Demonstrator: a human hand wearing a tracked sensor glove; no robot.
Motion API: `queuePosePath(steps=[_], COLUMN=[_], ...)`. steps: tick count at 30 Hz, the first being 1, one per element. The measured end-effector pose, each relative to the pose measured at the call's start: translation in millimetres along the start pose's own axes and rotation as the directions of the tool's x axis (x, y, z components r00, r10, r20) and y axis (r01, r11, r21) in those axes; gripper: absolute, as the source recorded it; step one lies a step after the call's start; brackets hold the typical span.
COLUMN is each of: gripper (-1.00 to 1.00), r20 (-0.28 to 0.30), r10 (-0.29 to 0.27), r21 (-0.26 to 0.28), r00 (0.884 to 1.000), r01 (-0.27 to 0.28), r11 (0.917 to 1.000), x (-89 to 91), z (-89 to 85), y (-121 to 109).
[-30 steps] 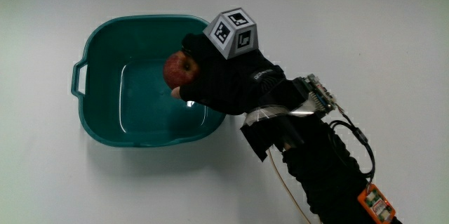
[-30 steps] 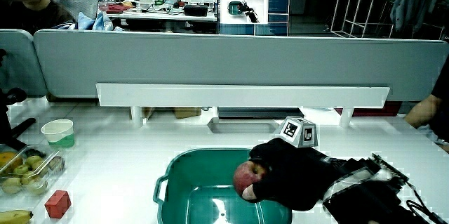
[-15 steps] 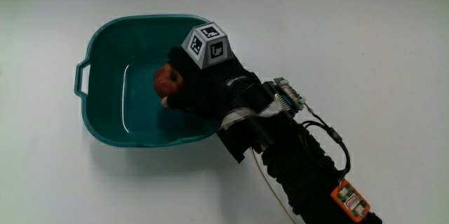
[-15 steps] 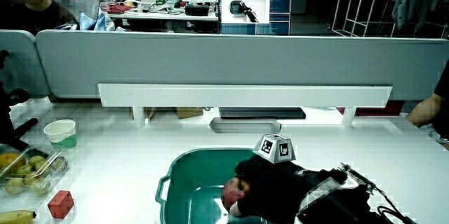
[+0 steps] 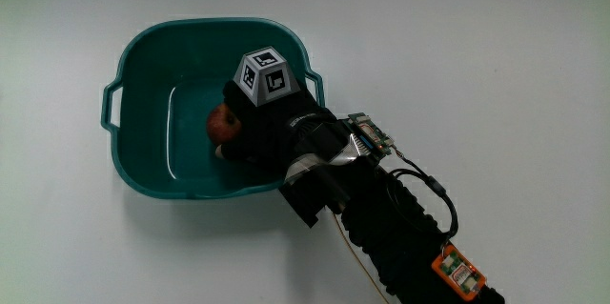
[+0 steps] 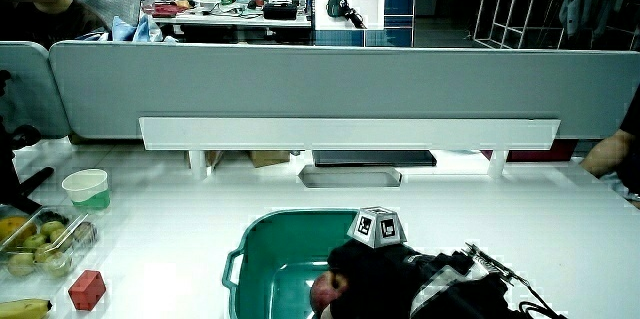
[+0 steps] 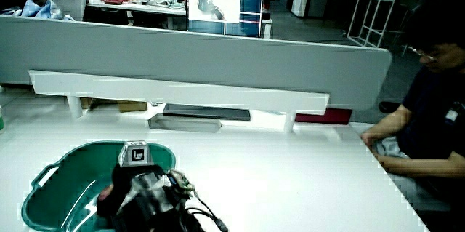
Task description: Place apple into plate
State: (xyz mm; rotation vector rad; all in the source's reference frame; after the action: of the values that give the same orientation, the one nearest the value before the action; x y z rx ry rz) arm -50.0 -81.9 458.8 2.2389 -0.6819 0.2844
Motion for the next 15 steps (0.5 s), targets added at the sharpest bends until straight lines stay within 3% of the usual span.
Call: queuePosePath(steps=[1,3,5,11,15], gripper=[0.0,0.0,0.0,0.0,-0.2], r20=[-0.023,0.003,-0.028,-0.02,-0.044], r10=[-0.005,-0.02,-0.031,-0.05,-0.036], r21=[0.018,0.014,-0.014,-0.051,-0.049], r00=[1.0,1.0,0.999,0.999,0.998], r01=[0.006,0.02,0.031,0.049,0.034], r11=[0.9998,0.9997,0.9994,0.9975,0.9982], x=[0.7,0.7,1.7,3.0,7.2], z=[1.0,0.5,1.0,-4.2,-8.3], y=[-1.1,0.9,0.7,1.0,-0.2])
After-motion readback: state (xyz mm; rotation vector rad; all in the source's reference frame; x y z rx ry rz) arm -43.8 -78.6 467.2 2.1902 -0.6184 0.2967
